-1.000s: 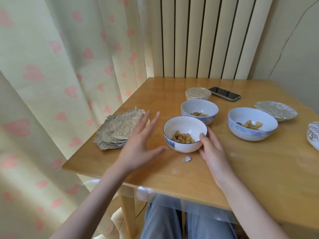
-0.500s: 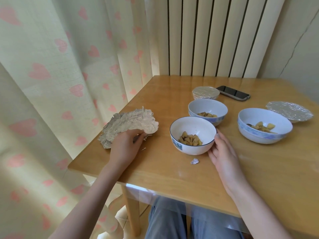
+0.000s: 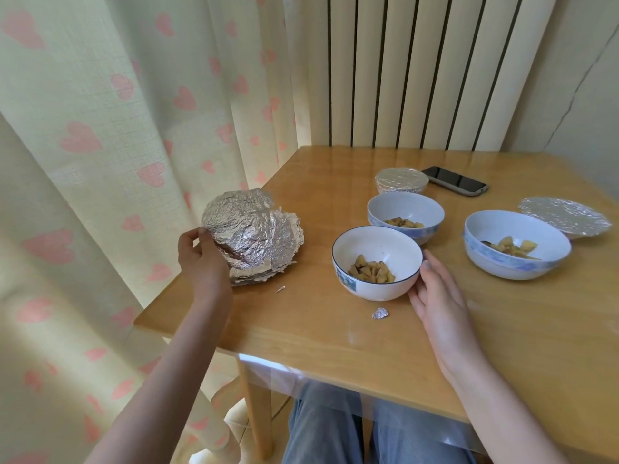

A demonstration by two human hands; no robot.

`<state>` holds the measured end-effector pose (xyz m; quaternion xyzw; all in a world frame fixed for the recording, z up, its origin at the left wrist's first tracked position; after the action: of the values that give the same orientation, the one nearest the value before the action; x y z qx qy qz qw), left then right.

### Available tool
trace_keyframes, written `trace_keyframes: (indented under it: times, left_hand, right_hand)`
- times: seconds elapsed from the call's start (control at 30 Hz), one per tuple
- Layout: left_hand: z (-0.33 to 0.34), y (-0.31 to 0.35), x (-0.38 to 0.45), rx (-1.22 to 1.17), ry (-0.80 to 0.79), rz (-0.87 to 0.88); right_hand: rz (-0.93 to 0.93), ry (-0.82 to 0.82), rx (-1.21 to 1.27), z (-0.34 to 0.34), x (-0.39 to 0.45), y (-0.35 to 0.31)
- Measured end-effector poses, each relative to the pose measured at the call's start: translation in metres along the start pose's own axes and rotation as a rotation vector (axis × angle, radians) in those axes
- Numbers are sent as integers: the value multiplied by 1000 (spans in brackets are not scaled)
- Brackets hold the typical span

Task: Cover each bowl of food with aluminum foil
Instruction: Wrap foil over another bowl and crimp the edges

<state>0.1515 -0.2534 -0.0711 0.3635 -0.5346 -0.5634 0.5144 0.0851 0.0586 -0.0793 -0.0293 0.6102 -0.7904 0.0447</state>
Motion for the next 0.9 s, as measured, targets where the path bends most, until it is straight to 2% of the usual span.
trace_keyframes:
  times: [0.2, 0.37, 0.53, 0.67, 0.7, 0.8, 0.87, 0.9]
  left_hand:
    - [32, -7, 3, 25, -98, -132]
    - [87, -9, -6, -11, -258, -259]
    - [134, -23, -9, 237, -481, -272]
    - [143, -23, -18, 390, -692, -90]
    - [139, -17, -17, 424, -699, -3]
    - [109, 2, -8, 559, -588, 354]
    - [85, 3, -9, 830, -584, 529]
    - [77, -3, -11, 1021, -636, 561]
  right_hand:
    - [18, 2, -9, 0, -1, 0]
    - [7, 1, -31, -1, -3, 0]
    - [13, -2, 11, -2, -3, 2]
    - [19, -3, 22, -1, -1, 4]
    - [20, -4, 26, -2, 0, 5]
    - [11, -9, 33, -2, -1, 4]
    - [0, -16, 24, -2, -2, 4]
    - [-3, -19, 15, -2, -1, 4]
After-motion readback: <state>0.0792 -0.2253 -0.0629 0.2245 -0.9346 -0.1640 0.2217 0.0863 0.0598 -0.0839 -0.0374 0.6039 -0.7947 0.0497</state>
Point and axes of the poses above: each hand's wrist, its own x-axis towards the middle knuckle, its own z-axis out of the palm, y = z × x, the point moved 4 cm from there along x, towards the middle knuckle, and after that the axes turned 4 degrees about y, right-handed, at the moved point
